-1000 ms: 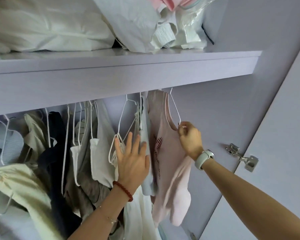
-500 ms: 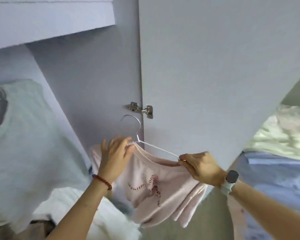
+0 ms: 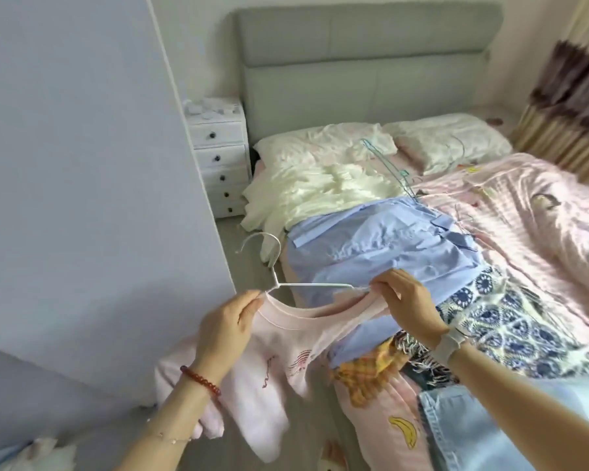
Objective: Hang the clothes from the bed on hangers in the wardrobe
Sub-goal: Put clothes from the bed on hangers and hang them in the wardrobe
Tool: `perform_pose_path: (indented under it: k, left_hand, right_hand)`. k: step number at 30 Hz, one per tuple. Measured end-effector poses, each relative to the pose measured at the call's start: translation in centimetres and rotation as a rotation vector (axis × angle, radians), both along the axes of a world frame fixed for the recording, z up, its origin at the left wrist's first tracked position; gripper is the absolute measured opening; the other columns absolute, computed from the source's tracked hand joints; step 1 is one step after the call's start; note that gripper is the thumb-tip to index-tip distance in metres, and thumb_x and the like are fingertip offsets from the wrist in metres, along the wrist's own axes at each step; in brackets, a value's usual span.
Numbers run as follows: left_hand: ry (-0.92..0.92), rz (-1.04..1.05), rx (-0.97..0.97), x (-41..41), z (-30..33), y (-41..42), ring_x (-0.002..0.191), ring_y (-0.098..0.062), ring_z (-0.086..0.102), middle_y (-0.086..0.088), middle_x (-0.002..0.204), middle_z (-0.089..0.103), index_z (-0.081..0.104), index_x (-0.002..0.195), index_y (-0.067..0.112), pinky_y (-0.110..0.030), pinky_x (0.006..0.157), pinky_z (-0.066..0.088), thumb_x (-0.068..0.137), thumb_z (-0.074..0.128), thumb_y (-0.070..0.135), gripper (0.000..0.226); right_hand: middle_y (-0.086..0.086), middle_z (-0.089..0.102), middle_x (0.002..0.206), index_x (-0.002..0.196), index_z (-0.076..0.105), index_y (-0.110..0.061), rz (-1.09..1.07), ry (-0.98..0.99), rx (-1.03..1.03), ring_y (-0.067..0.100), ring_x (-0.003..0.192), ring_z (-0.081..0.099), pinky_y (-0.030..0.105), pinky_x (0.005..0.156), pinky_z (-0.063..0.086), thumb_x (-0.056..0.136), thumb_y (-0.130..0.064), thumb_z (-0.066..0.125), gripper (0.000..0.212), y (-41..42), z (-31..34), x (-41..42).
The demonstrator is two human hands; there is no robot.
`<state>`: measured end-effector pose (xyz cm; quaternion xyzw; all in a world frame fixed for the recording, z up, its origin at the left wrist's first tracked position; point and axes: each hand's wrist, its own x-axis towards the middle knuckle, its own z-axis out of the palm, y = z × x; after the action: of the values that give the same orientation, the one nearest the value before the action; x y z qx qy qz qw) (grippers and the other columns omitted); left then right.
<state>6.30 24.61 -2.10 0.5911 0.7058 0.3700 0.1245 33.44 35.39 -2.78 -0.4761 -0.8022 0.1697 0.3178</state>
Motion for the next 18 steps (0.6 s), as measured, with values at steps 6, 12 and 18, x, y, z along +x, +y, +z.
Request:
perform_pose_path:
  k: [6,12,18]
  left_hand:
    - [0.095,-0.164,-0.039,6.3,0.3,8.2,0.077,-0.021,0.059,-0.011,0.080,0.071,0.071,0.097,0.010,-0.019,0.058,0.036,0.090,0.055,0.031,0.027]
    - [-0.072,-0.225,-0.029,9.6,-0.3,13.0,0.096,0.005,0.052,0.003,0.101,0.067,0.070,0.104,0.006,0.000,0.077,0.038,0.089,0.060,0.014,0.020]
    - [-0.110,-0.339,-0.056,9.6,-0.4,17.1,0.089,0.002,0.057,0.009,0.095,0.064,0.071,0.102,0.006,-0.005,0.078,0.041,0.087,0.061,0.017,0.020]
  right_hand:
    - [0.008,0.066,0.077,0.080,0.067,-0.002,-0.127,0.120,0.100,0.021,0.073,0.059,0.026,0.066,0.046,0.084,-0.010,0.052,0.018,4.3,0.8,5.9]
    - [0.004,0.068,0.087,0.091,0.071,-0.008,-0.027,0.065,0.153,0.022,0.080,0.060,0.032,0.068,0.051,0.089,-0.026,0.047,0.030,7.0,-0.6,6.9]
    - [-0.003,0.068,0.074,0.098,0.067,-0.012,-0.018,-0.275,0.163,0.020,0.066,0.060,0.027,0.066,0.036,0.088,-0.032,0.040,0.035,8.9,-2.7,7.8]
